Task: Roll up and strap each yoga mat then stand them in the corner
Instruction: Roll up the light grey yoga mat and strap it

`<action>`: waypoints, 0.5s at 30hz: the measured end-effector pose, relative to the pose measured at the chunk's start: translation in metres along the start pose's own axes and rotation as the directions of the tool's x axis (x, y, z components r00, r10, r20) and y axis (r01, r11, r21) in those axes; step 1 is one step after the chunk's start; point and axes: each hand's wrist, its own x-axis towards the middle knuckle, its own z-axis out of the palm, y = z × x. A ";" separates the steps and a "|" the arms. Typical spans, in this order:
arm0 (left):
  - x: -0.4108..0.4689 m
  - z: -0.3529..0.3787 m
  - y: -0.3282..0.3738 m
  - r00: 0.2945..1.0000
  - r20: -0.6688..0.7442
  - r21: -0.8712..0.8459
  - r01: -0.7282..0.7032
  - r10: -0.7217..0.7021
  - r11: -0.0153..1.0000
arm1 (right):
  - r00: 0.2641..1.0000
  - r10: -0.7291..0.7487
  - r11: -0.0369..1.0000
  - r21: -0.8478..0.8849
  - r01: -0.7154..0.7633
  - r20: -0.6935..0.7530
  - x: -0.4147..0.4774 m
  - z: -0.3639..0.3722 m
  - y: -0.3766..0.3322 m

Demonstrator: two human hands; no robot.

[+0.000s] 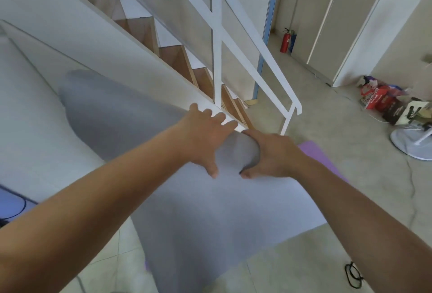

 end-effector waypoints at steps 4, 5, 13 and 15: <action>0.000 -0.016 -0.001 0.985 -0.160 0.141 0.082 -0.059 0.987 | 1.000 -0.002 1.000 -0.005 0.002 -0.021 0.009 -0.033 0.009; 0.000 -0.021 -0.004 0.977 -0.201 0.115 0.091 -0.066 0.989 | 1.000 -0.003 1.000 -0.002 0.003 -0.017 0.011 -0.040 0.011; 0.010 -0.082 -0.046 0.942 -0.293 -0.075 0.149 -0.165 0.986 | 0.999 -0.032 0.998 -0.046 0.032 0.001 0.020 -0.126 0.001; 0.012 -0.099 -0.057 0.945 -0.253 -0.120 0.181 -0.206 0.976 | 0.997 -0.033 0.996 -0.084 0.027 -0.069 0.018 -0.141 -0.003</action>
